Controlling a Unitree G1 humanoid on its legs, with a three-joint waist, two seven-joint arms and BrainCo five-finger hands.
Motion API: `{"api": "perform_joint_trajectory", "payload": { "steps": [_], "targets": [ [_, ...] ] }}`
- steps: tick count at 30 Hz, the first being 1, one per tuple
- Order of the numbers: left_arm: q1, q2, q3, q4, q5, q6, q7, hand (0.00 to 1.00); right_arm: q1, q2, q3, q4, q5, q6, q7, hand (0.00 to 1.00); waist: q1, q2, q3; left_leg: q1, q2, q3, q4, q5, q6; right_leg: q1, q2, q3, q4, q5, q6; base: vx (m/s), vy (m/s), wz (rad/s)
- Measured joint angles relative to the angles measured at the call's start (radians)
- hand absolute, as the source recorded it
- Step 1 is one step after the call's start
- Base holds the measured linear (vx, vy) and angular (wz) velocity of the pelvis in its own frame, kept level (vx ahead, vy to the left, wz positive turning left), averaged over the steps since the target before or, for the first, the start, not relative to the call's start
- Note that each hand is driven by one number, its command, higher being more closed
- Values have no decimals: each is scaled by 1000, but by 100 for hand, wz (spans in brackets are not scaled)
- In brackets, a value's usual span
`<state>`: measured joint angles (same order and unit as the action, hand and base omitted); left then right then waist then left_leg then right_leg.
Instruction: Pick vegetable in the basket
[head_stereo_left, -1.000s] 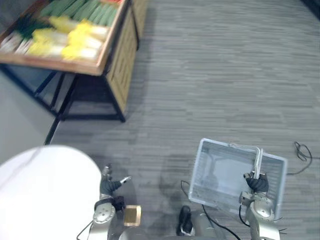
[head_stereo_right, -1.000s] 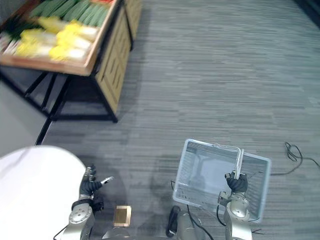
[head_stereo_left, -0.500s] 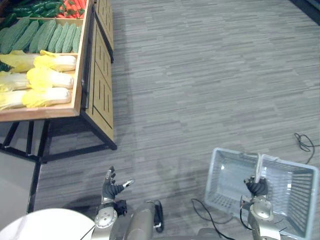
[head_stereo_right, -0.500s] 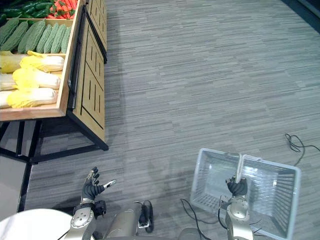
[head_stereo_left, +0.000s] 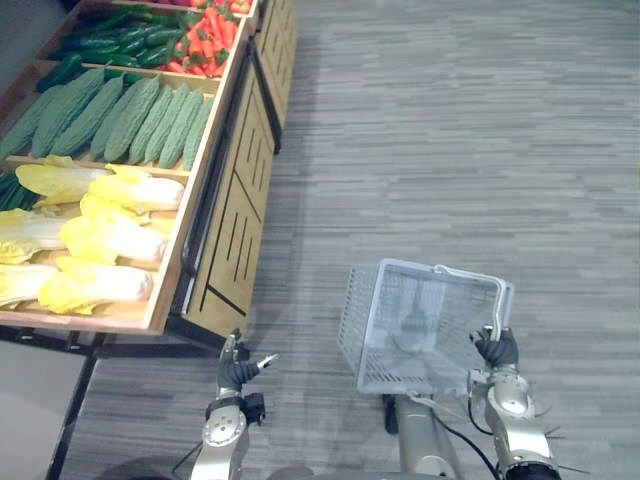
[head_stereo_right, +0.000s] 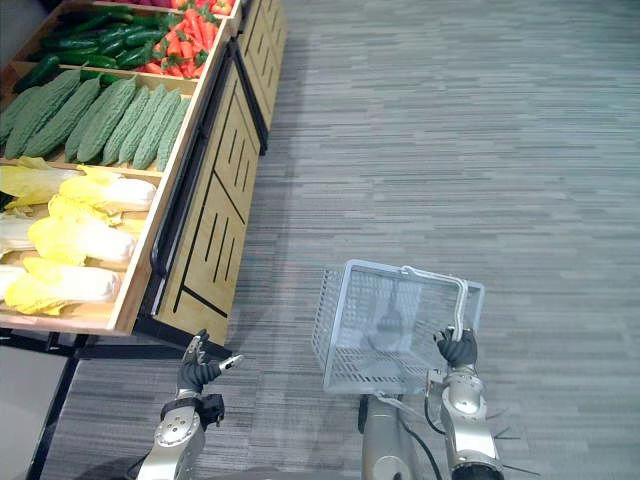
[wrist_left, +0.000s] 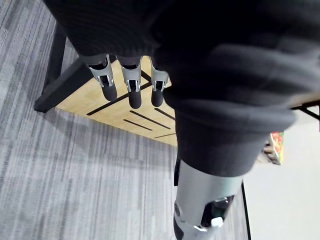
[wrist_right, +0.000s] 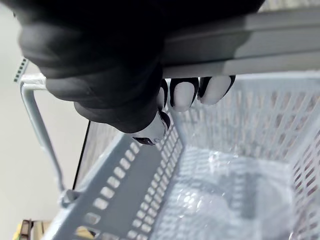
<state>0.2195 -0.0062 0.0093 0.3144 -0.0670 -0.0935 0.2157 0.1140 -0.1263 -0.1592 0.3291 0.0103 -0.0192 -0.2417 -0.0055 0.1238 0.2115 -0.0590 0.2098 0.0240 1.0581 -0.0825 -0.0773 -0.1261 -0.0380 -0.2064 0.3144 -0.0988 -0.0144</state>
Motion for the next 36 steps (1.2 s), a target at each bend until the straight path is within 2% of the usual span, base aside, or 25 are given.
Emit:
{"api": "perform_joint_trajectory", "payload": {
  "steps": [2,4,6,7,8,10,11,13,14,15,16,17,18,20,22,23,24,25,26,27,28,30,31,33,36],
  "targets": [
    [2,1,4,0,0,2,2,0,20,15,-1,-2,10,1,-5,100,25,-18,11,-114,32,87,77,-64,33,127,2,-25,-95,0,0,587,-134,35],
    [8,1,10,-1,0,3,2,0,27,18,-17,-18,21,2,-20,100,34,-16,10,-221,35,152,6,-121,40,208,-3,-52,-170,0,0,522,-48,30],
    [4,-1,31,1,2,5,2,0,36,21,-61,-53,29,0,-26,100,46,-27,15,-288,22,239,-175,-134,39,272,-24,-86,-221,-25,40,435,43,21],
    [7,-2,38,1,4,12,4,0,49,16,-93,-63,33,-1,-37,100,45,-24,14,-307,11,314,-350,-112,39,315,-27,-111,-233,-67,82,481,74,66],
    [19,7,39,3,18,15,8,0,69,-2,-119,-47,38,-5,-44,100,37,-7,-4,-277,-1,408,-495,-82,164,348,-19,-126,-223,-119,106,503,103,91],
    [15,30,50,17,34,25,26,0,67,7,-135,14,38,-2,-48,100,24,-75,-11,-274,-60,418,-504,-121,196,348,-70,-137,-180,-166,123,491,131,98],
    [19,27,57,26,41,35,29,0,65,7,-136,29,38,-1,-46,100,23,-82,-13,-272,-75,408,-502,-147,204,351,-79,-146,-161,-165,124,556,157,75],
    [48,13,72,45,42,47,35,0,39,6,-137,90,38,0,-40,100,26,-91,-13,-223,-115,391,-524,-192,199,340,-116,-144,-11,-163,131,464,147,55],
    [58,15,66,61,43,54,35,0,41,9,-136,116,37,2,-38,100,24,-96,-13,-167,-143,362,-556,-207,190,290,-161,-139,188,-135,157,362,109,62],
    [64,16,64,63,43,57,36,0,49,11,-136,120,36,6,-37,100,23,-98,-13,-139,-159,342,-573,-214,189,253,-182,-122,308,-95,152,456,78,95],
    [64,22,60,65,45,66,41,0,64,19,-136,127,36,10,-37,100,17,-98,-14,-94,-174,297,-596,-224,187,159,-197,-51,533,-60,135,467,-31,105],
    [66,25,58,67,58,71,46,0,68,21,-139,125,36,13,-40,100,20,-100,-14,-52,-184,257,-617,-231,185,75,-177,13,644,-129,118,551,-86,105],
    [71,26,44,68,63,74,48,0,67,18,-142,117,36,13,-41,100,19,-100,-14,-31,-188,239,-633,-231,183,39,-167,34,664,-156,110,542,-152,101],
    [97,10,32,67,70,85,68,0,81,22,-138,82,38,5,-39,100,20,-100,-15,48,-182,145,-673,-230,181,-84,-104,94,604,-226,78,392,-153,108],
    [105,5,36,64,70,88,78,0,99,47,-134,53,40,-10,-39,100,16,-99,-16,71,-160,63,-667,-230,165,-165,-23,229,468,-232,79,422,-313,150],
    [110,11,38,44,69,87,79,0,114,48,-125,39,47,-15,-39,100,17,-106,-21,68,-152,19,-644,-243,111,-186,15,332,333,-203,104,444,-377,188],
    [115,14,37,28,69,87,78,0,128,48,-121,38,53,-16,-40,100,16,-118,-27,64,-155,-1,-630,-260,76,-184,14,381,246,-158,118,289,-259,188],
    [122,27,37,6,69,86,79,0,153,54,-112,45,59,-16,-42,100,16,-136,-30,58,-160,-34,-605,-293,26,-181,-2,390,204,-54,130,308,-346,165],
    [132,-4,28,-29,69,85,73,0,145,31,-114,79,61,-4,-40,100,50,-107,-44,40,-109,-80,-592,-298,7,-170,14,321,227,-84,92,344,-403,149],
    [148,-19,15,-59,68,85,70,0,134,29,-114,74,67,-5,-39,100,54,-85,-54,27,-84,-88,-577,-294,2,-166,19,277,219,-93,76,269,-342,93],
    [152,-22,12,-65,67,85,68,0,130,28,-114,74,69,-5,-39,100,53,-82,-54,22,-79,-90,-575,-292,-1,-164,19,266,219,-94,74,200,-296,111],
    [155,-51,-9,-142,55,82,36,0,121,22,-114,76,80,-5,-35,100,76,-64,-53,-1,-16,-36,-572,-239,-17,-110,13,149,193,-107,34,121,-269,126],
    [155,-53,-11,-166,48,81,28,0,124,27,-114,76,82,-5,-36,100,76,-66,-51,-9,-4,-6,-570,-223,-6,-86,5,118,173,-107,28,65,-230,134],
    [149,-51,-47,-284,31,51,0,0,148,47,-141,76,111,-2,-45,100,77,-71,-49,-2,51,199,-550,-191,47,0,-36,5,112,-102,19,18,-205,151],
    [138,-37,-56,-415,10,1,-19,0,173,46,-175,76,118,-3,-39,100,72,-76,-49,16,63,367,-614,-191,57,21,-68,-71,97,-110,25,-77,-23,98]
  ]
}}
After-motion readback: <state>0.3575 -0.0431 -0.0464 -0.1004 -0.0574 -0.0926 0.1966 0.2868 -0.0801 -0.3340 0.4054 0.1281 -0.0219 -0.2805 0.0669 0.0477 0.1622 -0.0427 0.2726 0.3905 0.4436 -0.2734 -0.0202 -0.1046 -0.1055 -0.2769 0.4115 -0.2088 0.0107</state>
